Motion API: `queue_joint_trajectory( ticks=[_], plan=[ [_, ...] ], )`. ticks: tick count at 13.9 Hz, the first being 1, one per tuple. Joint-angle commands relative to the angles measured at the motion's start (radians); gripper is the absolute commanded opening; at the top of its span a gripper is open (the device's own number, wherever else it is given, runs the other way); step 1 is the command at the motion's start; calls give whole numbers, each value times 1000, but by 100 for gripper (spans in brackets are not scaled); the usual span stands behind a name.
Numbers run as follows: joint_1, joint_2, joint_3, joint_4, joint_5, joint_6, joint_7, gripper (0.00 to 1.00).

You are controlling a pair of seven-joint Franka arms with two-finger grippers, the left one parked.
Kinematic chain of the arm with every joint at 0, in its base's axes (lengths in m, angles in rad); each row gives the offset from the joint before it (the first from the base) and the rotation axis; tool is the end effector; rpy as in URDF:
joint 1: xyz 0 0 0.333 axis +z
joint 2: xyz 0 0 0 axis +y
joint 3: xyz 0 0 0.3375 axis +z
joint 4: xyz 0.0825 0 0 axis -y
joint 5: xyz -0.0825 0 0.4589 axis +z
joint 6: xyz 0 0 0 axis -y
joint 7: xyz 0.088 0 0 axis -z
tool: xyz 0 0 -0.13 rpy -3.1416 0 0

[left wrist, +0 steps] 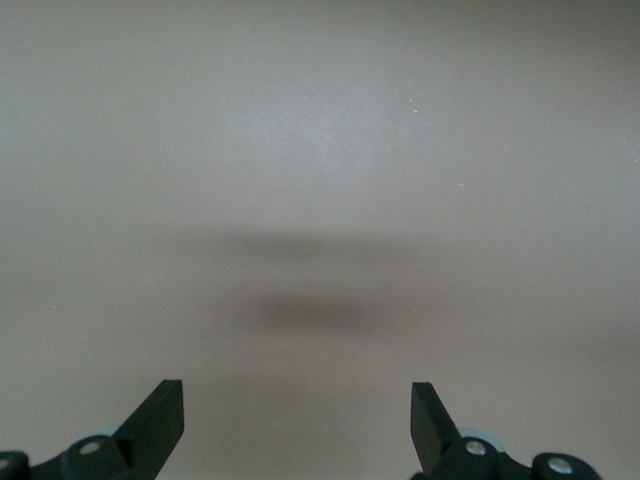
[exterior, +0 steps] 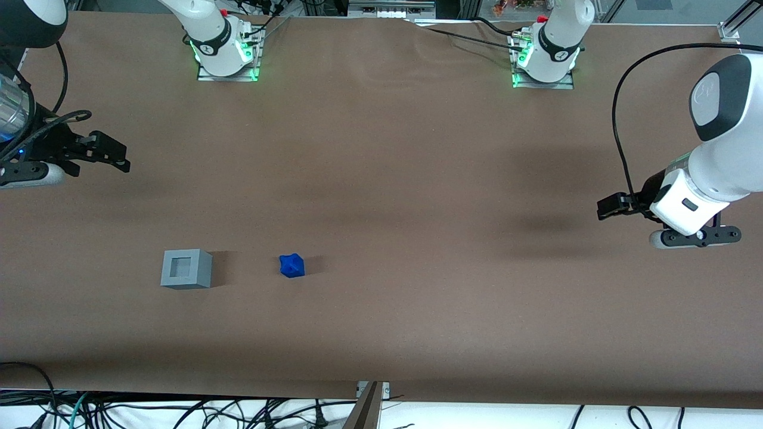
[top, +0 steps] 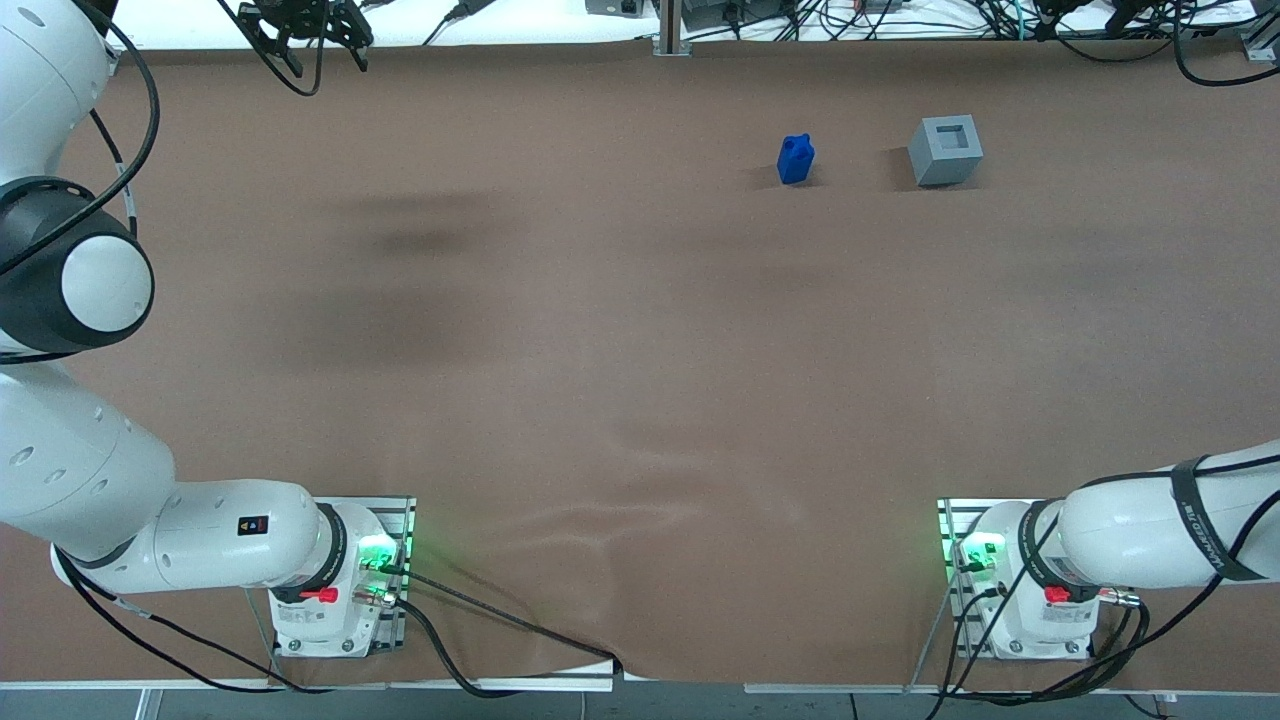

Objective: Insert blue part into gray base with right arm

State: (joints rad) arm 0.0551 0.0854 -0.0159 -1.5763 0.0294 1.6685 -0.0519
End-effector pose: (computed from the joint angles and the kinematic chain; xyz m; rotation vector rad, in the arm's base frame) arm 0.6637 0.0299 0.5734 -3.1107 -0.1376 -0.0109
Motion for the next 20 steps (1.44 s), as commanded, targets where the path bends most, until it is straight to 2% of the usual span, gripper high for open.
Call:
queue_joint_trajectory(
  ticks=[1,20],
  plan=[
    [-12,-4,10,15,-9,-7,-16,99],
    [0,1,16,29,-8,0,-5,99]
  ],
)
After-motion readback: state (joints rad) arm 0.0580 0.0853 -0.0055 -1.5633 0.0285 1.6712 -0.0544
